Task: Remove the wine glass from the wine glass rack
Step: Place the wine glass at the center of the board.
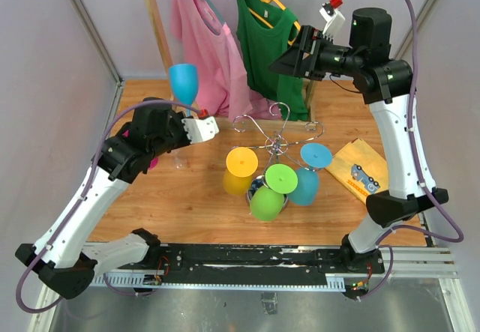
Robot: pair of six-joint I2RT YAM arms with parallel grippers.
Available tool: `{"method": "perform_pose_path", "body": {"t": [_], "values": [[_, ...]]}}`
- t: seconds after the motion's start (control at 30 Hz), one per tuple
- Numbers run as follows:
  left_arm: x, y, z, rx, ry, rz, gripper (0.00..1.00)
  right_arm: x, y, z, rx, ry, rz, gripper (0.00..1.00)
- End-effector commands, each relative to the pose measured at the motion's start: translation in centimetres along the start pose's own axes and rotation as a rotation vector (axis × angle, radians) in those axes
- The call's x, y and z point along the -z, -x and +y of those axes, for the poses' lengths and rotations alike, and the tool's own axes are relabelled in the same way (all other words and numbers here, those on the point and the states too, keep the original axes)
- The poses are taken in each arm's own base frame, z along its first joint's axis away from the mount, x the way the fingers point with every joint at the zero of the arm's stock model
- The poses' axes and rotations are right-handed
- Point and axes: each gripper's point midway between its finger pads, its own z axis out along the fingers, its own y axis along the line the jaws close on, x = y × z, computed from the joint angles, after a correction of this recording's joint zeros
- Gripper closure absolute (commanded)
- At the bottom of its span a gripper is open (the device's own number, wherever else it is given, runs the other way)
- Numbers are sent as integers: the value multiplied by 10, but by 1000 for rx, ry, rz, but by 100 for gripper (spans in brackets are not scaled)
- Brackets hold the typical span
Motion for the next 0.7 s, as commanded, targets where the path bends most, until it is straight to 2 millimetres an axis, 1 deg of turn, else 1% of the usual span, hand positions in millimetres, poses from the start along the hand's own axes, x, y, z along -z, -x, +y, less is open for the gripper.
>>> {"method": "perform_pose_path", "body": {"t": [0.0,0.03,0.1,0.13,0.2,0.3,0.37,0.4,0.47,0.5,0.53,0.63,0.67], "values": [[11,32,33,147,90,-89,100,-3,-1,24,50,77,8,2],[17,43,43,204,107,-121,100,-4,-2,25,50,81,11,2],[22,61,53,324,111,-176,100,-4,-4,28,53,92,16,2],[25,72,58,416,108,-210,100,-5,-5,30,55,101,21,2],[29,92,66,548,86,-266,100,-7,-8,37,65,124,28,2],[34,118,75,735,46,-335,100,-17,-18,52,90,171,61,2],[37,133,79,844,2,-382,100,-25,-25,61,109,193,78,2],[39,137,83,906,-30,-408,100,-28,-28,66,117,205,84,2],[38,133,97,1044,-70,-439,100,-33,-31,72,128,223,86,3],[38,122,109,1121,-70,-444,100,-37,-32,73,133,235,81,3],[38,118,114,1182,-92,-460,100,-39,-33,76,134,247,77,4],[40,116,118,1308,-189,-508,100,-45,-34,78,130,280,59,4],[41,119,118,1324,-218,-531,100,-46,-33,79,127,291,52,4]]}}
